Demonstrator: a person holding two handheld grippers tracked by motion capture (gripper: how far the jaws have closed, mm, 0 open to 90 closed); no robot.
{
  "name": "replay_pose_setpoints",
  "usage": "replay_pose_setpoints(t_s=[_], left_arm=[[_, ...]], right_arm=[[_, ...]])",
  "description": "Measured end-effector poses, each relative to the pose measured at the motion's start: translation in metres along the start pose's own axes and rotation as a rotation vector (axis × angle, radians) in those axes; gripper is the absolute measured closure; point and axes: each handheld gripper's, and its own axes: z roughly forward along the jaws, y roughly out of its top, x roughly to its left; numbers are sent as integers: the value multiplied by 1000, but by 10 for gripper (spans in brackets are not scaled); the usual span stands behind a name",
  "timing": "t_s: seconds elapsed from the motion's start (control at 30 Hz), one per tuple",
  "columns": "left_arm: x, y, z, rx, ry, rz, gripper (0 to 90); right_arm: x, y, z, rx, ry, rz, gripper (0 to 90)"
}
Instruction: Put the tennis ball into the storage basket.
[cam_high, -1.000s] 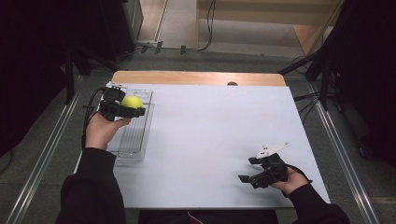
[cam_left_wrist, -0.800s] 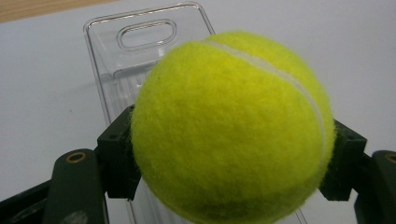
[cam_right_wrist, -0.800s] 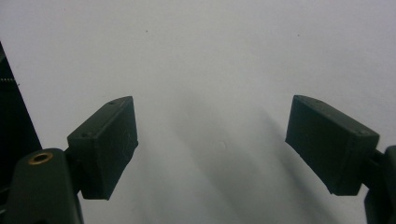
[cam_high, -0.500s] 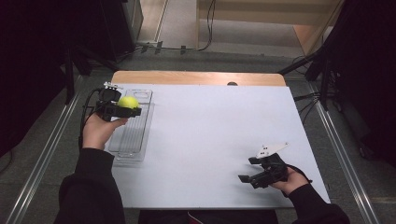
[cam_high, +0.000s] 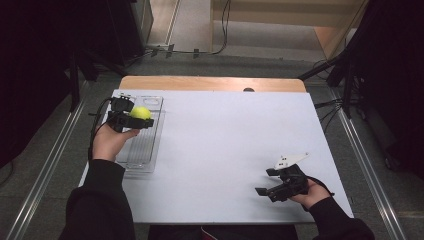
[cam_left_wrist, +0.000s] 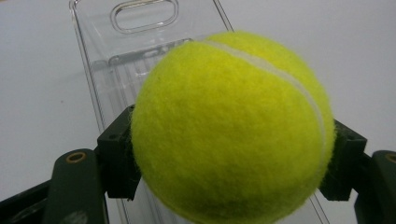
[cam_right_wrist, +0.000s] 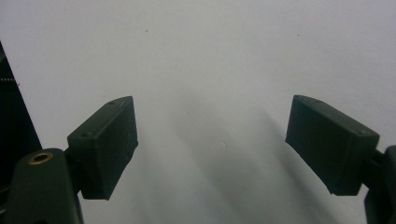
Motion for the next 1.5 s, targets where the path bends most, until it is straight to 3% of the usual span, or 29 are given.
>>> replay_pose_setpoints(t_s=[0.57,1.07,1.33,1.5], left_arm=[[-1,-6,18,33,-4,0,258],[3,-10,23,51,5,-10,257],[5,-9,20,43,1,-16,249],[6,-5,10,-17,-35,-40,197]], right_arm=[[0,0,0,1,0,-5,148],[0,0,0,2,0,-2,148],[0,0,0,2,0,-3,148],[0,0,0,2,0,-2,148]])
